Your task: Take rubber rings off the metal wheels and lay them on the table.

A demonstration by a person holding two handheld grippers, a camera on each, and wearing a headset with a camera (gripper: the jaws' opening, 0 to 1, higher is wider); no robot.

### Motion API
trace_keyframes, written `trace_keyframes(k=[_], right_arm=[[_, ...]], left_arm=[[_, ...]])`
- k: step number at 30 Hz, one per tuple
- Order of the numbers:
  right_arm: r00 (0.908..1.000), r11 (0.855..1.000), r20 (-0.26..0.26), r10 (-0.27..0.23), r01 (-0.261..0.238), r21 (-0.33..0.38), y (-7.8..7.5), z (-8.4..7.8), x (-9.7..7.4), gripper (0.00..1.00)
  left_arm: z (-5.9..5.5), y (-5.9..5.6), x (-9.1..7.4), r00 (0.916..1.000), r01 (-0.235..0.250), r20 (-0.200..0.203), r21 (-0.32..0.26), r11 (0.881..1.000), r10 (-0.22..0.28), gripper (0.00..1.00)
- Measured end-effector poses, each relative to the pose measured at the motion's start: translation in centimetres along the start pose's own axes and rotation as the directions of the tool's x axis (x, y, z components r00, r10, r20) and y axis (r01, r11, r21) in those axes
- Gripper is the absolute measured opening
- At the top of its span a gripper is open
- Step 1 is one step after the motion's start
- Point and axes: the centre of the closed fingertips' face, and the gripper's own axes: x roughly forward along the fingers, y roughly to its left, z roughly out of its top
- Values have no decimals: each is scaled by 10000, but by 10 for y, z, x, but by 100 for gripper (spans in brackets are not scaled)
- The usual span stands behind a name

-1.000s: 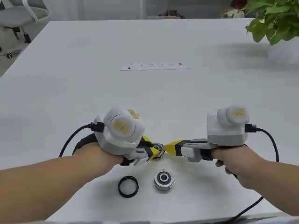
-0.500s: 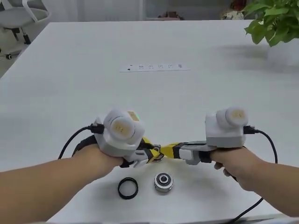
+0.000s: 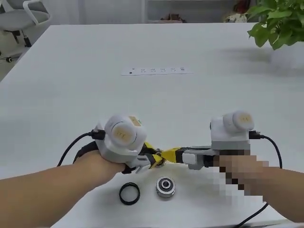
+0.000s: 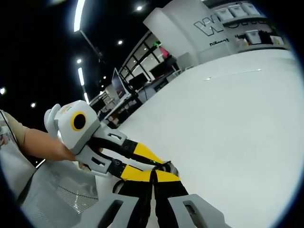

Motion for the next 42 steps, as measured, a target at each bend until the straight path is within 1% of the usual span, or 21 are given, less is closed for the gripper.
trace_keyframes(k=[4,6,9,10,12,14,17,20,22,25,29,32,37,42], right_arm=[[9994,9989,59,337,-339,337,5,0,-1,0],[9981,9960,102,605,-611,647,8,-1,-2,0],[9987,9967,159,490,-499,642,7,0,-3,0],[9993,9980,155,348,-356,524,5,0,-3,0],[9995,9986,120,303,-308,431,6,0,-2,0],[10000,9998,44,45,-45,197,2,-1,-1,0],[9999,9999,-41,-102,103,29,0,-2,0,0],[9999,9999,8,-140,140,-6,-2,0,-2,0],[9999,9999,15,-150,150,-19,-1,0,-2,0],[9999,9999,3,-126,126,-46,0,0,-2,0],[10000,10000,60,-45,45,-67,3,3,-2,0],[9999,9999,115,66,-65,-102,11,5,-2,0],[9996,9995,130,249,-247,-208,22,7,-3,0],[9988,9986,147,475,-471,-240,33,10,-3,0]], left_arm=[[0,0,0,10000,1,12,-26,10000,-1,13],[0,0,0,10000,4,19,-37,10000,-4,13],[0,0,0,10000,5,9,-57,10000,-5,13],[0,0,0,10000,2,5,-66,10000,-2,13],[0,0,0,10000,28,8,-37,10000,-28,13],[1,0,1,10000,76,-23,-50,10000,-77,14],[0,0,0,9998,130,-122,27,9999,-130,14],[1,-1,-2,9997,190,-148,72,9998,-189,16],[1,-3,-5,9994,313,-114,101,9995,-312,17],[4,-5,-12,9990,436,34,165,9989,-437,19],[10,-7,-25,9975,609,359,173,9980,-615,25],[13,-8,-37,9962,642,571,177,9978,-651,28],[14,-8,-56,9944,671,801,225,9975,-687,34],[15,-8,-78,9912,646,1159,44,9979,-647,40]])
